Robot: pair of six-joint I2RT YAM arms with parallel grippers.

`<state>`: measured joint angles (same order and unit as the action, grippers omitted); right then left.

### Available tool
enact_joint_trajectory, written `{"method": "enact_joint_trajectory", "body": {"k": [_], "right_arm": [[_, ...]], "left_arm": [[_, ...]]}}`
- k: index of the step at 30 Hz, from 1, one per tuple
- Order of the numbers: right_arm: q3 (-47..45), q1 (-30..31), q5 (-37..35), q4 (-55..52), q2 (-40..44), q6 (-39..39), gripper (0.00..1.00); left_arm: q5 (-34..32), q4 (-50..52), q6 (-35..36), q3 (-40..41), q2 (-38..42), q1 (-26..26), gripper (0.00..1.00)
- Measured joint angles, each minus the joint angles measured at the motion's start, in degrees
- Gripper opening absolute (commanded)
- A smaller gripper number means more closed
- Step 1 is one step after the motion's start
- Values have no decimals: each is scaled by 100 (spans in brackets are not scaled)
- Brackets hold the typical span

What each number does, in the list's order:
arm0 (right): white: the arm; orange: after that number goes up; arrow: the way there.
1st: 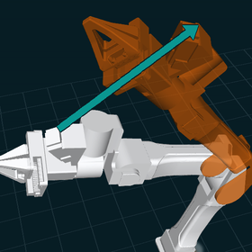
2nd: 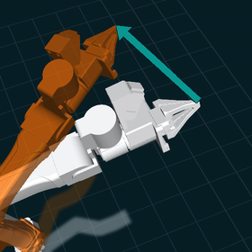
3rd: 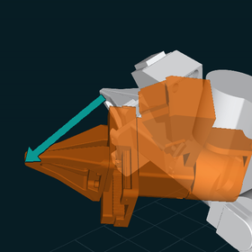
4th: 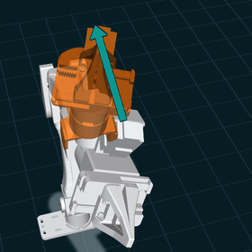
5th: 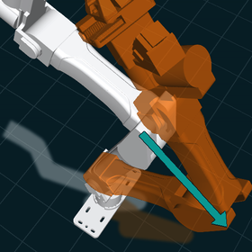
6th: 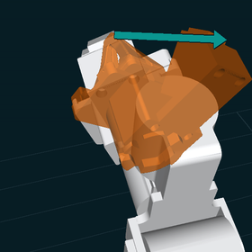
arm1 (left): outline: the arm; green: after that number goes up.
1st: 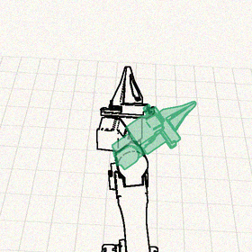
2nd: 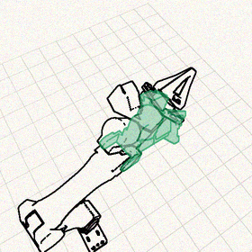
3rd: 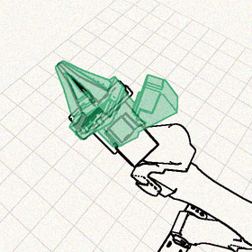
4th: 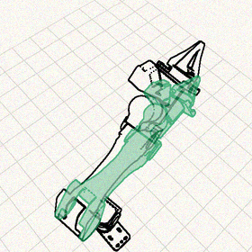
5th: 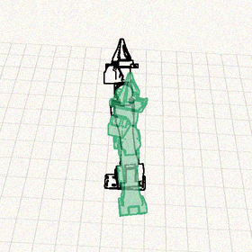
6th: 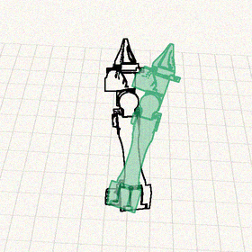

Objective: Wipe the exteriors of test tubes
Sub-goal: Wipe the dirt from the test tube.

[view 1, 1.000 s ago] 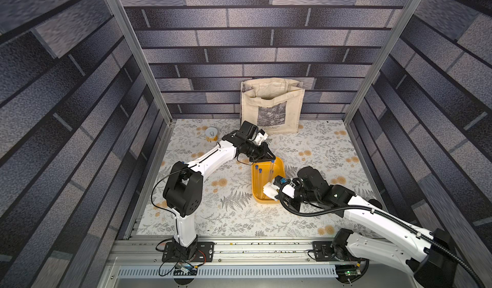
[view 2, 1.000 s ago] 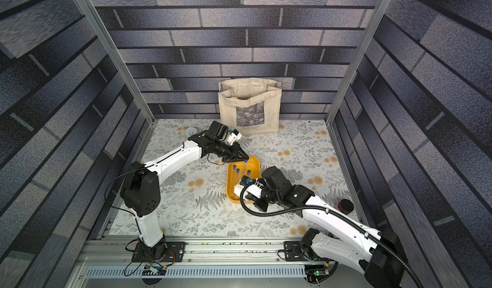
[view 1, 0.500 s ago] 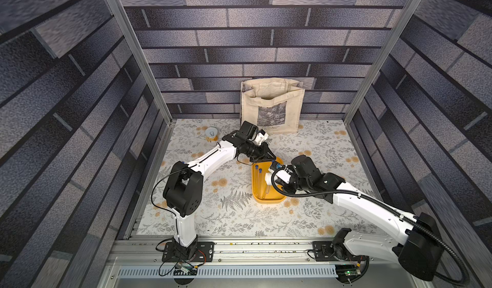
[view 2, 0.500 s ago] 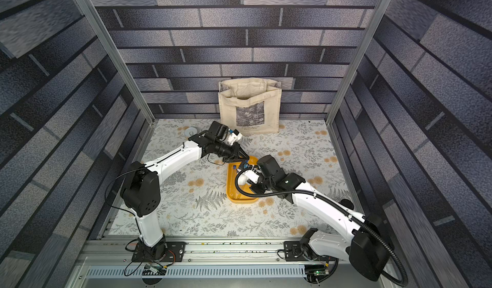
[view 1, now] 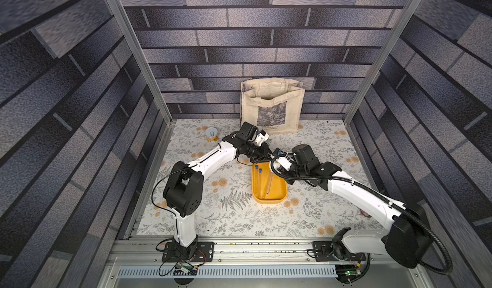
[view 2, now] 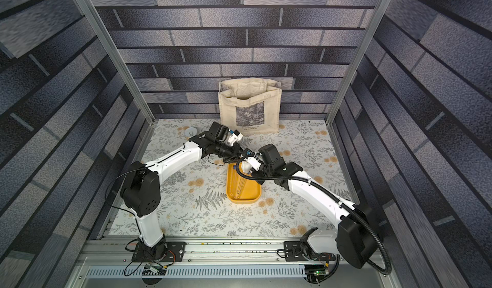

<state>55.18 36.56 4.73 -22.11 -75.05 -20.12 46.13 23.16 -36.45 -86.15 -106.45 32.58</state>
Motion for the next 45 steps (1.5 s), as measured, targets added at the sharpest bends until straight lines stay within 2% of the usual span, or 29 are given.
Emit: {"method": "enact_joint_trajectory", "body": {"k": [8,18,27,34,45], "right_arm": [[-271,114,149,94,249,22,0],[-977,1071,101,136,892,229,0],[-1213,1563,-72,133,1268,566,0],[-1196,1558,-367,129,1073,621,0],[-391,562,-426,111,175,621,0]], "left_arm": [[7,-4,0,15,0,-2,12],[17,-2,-2,15,0,-2,12],[17,-2,0,15,0,-2,11],[17,-2,0,15,0,0,12],[22,0,0,13,0,0,11]]}}
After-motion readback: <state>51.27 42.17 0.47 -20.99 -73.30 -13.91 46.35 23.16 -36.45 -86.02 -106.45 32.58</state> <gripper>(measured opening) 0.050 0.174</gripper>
